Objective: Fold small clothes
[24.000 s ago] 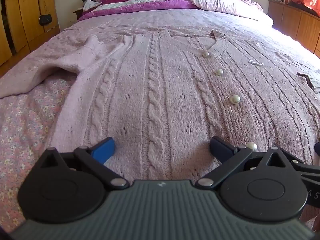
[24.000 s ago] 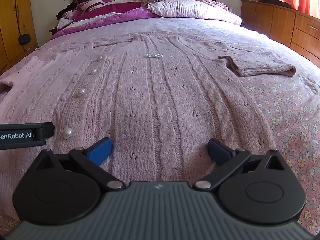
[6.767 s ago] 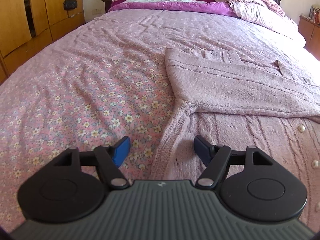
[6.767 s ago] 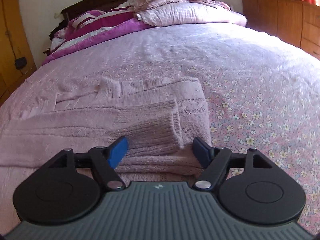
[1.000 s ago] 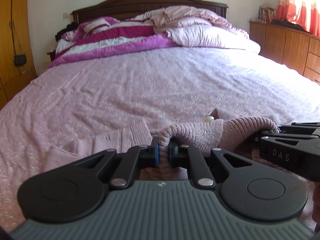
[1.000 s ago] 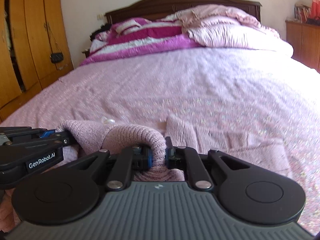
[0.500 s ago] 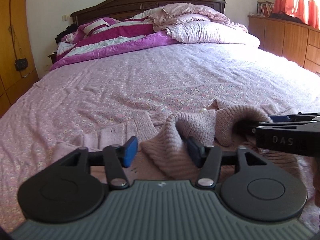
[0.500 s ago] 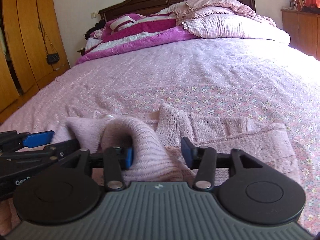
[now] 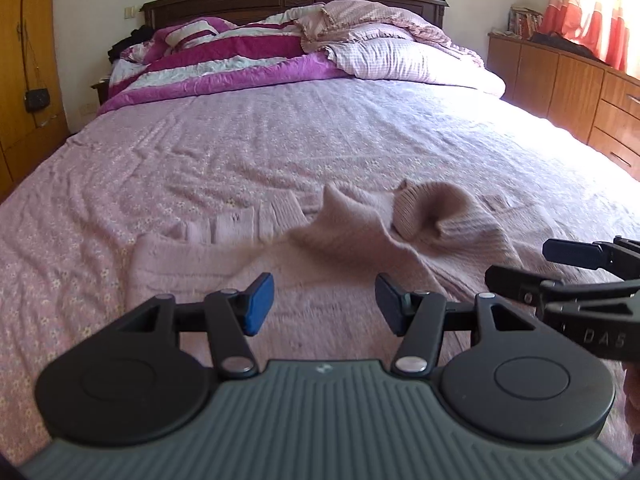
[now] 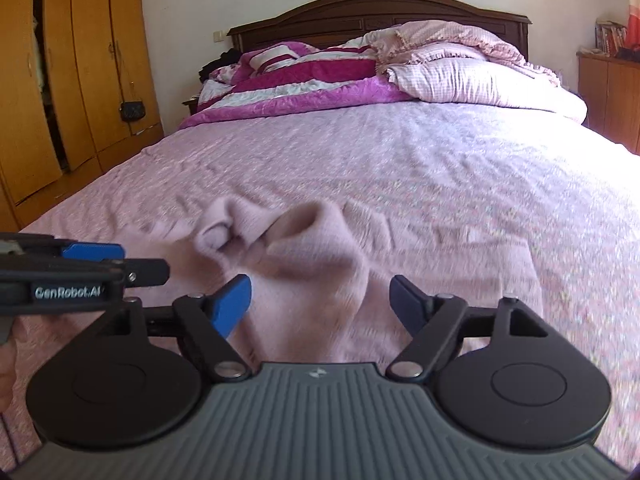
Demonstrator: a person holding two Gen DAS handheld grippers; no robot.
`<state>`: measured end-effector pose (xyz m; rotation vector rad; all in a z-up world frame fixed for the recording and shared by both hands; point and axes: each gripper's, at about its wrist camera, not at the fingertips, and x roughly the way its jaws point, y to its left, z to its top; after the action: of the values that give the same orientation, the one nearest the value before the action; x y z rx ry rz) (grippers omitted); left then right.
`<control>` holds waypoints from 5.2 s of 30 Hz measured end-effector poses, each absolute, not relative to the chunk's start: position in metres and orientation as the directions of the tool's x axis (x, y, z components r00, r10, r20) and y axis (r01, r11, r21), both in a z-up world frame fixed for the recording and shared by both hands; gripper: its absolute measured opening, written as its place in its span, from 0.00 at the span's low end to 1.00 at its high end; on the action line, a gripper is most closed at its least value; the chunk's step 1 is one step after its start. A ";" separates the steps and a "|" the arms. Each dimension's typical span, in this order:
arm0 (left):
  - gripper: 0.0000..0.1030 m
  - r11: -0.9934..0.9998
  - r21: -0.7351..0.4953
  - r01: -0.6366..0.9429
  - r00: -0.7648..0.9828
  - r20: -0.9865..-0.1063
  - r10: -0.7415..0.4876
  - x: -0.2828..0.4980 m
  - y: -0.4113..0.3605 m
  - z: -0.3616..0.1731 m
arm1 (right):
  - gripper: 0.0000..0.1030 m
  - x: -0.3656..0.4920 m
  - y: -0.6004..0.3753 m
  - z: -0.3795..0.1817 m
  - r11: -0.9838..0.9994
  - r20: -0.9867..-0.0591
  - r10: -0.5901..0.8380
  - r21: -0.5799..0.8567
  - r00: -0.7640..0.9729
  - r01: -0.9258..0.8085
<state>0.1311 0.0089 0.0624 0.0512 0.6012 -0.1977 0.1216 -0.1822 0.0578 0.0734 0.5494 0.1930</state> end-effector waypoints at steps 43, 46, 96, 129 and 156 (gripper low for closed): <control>0.11 0.914 0.055 0.402 0.783 -0.538 -0.312 0.126 -0.012 0.040 | 0.94 0.061 -0.185 0.039 0.993 -0.501 0.121 0.055 0.857 -0.108; 0.11 0.936 0.054 0.347 0.816 -0.510 -0.272 0.130 0.006 0.054 | 0.93 0.066 -0.178 0.045 0.990 -0.479 0.140 0.036 0.866 -0.139; 0.39 0.981 0.144 0.130 0.732 -0.681 0.003 0.271 0.145 0.031 | 0.14 0.298 -0.268 0.015 0.928 -0.601 -0.202 -0.370 0.773 -0.045; 0.69 0.986 -0.166 -0.032 0.689 -0.718 -0.098 0.166 0.186 0.055 | 0.74 0.144 -0.326 0.026 0.933 -0.630 0.114 0.333 0.768 0.135; 0.72 0.992 -0.126 -0.027 0.640 -0.764 -0.080 0.071 0.116 0.049 | 1.00 0.087 -0.345 0.009 0.880 -0.641 0.228 0.458 0.733 0.127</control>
<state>0.0715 0.1163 0.0488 -0.1300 0.8762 -0.0300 0.0870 -0.3447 0.0091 0.5036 0.7540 0.0580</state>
